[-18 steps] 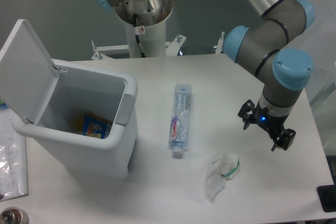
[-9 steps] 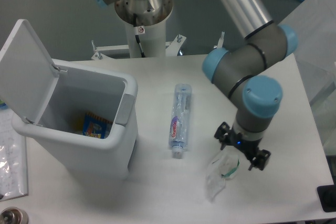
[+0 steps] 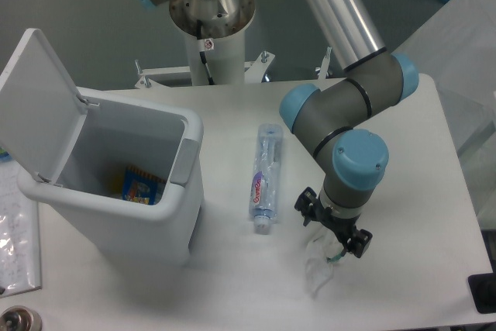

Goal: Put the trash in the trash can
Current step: 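Close the gripper on the clear plastic bag and lift it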

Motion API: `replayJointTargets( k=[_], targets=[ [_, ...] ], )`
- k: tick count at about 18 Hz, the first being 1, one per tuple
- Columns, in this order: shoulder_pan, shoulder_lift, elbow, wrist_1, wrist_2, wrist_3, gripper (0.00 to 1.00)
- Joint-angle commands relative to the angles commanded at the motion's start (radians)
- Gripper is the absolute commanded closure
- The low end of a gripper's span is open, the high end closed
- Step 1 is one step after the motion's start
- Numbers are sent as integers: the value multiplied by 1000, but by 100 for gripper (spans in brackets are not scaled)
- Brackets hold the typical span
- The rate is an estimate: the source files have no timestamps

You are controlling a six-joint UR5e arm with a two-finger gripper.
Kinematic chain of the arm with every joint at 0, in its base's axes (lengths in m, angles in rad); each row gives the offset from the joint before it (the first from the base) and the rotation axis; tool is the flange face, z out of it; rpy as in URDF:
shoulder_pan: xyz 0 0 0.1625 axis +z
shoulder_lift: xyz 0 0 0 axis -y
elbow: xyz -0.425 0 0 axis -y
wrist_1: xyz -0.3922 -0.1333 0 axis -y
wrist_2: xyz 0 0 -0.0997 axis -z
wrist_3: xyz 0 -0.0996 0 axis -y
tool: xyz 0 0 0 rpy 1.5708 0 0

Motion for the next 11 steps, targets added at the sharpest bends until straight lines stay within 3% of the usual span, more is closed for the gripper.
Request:
replayJointTargets(
  k=[2,5,7,11],
  targets=[
    [-6,3,-8,0,5,-2,78],
    [-9,20,-26,0,8,-14,85],
    [-9,29,-28,-2,6,-79,100],
    [-11,41,-23,0,5,-120,100]
  ],
)
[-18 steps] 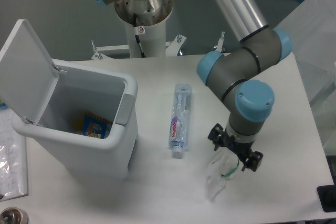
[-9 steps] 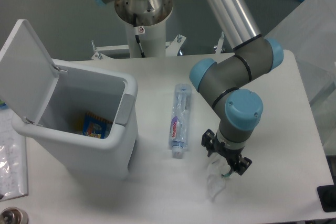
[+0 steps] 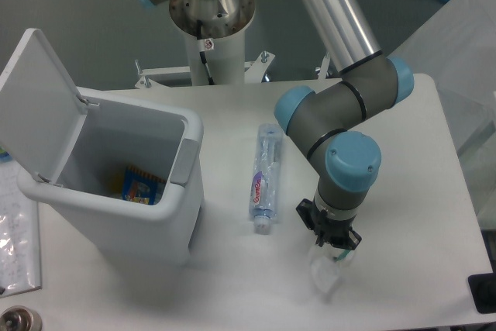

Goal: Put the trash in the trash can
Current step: 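Close the gripper on the clear plastic bag and lift it, then carry the bag over the white bin and lower it inside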

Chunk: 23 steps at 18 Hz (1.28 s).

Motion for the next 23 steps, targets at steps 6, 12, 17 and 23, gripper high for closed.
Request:
replayJointTargets(
  k=[6,12,17,23],
  targets=[
    [-14,89,26,-3,-64,-57,100],
    [-14,257,15,-15,-296,-139,100],
    [-17,385,14,-15,-474,-219,100],
    [-18,492,-20,-15,-673,-288,100]
  ],
)
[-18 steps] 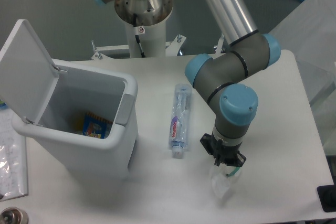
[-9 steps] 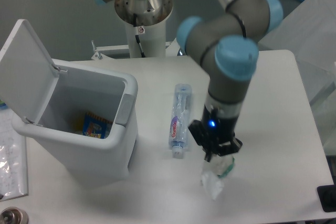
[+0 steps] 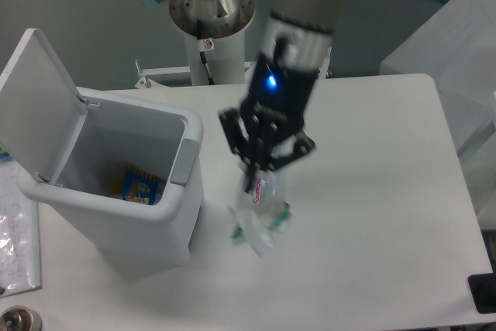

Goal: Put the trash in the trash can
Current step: 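Carry the bag over the white bin and lower it inside, then open the gripper to release the bag and rise away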

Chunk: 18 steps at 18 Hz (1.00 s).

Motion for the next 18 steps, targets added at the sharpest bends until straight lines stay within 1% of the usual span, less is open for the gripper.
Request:
replayJointTargets(
  k=[4,6,7,10,11,12,13,14,15,16,17,18],
  targets=[
    [-15,98,-110,2,-12,2,100],
    [-41,147,-185,11,-11,9,100],
    [-54,164,-210,14,-11,12,100],
    [-71,170,-221,14,-11,6,100],
    [-77,164,-221,15,-11,12,98],
    [-84,158,-219,15,-12,17,86],
    [-97,148,-219,17,-17,26,64],
    [-106,141,-218,17,-23,44,40],
    [-109,135,-219,15,-37,61,26],
    [-109,128,-219,15,-54,69,11],
    [-109,121,-218,15,-74,69,4],
    [-109,117,-218,15,-91,67,2]
  ],
)
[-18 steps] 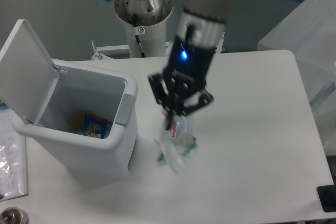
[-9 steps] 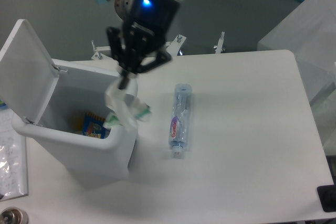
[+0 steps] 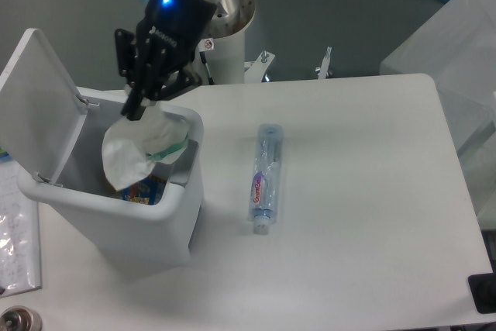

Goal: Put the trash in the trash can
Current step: 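Open the gripper to release the bag and rise away, then move the open gripper over the clear water bottle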

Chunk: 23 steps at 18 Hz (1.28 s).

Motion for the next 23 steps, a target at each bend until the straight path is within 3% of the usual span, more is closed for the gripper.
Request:
replayJointTargets(
  k=[5,10,18,20,23],
  targets=[
    [41,-18,15,0,-6,-8,1],
    [182,-87,38,-2,-6,-101,0],
    [301,-334,170,3,9,-95,0],
    [299,-377,181,5,87,-91,0],
    [285,-425,169,2,300,-42,0]
  ],
)
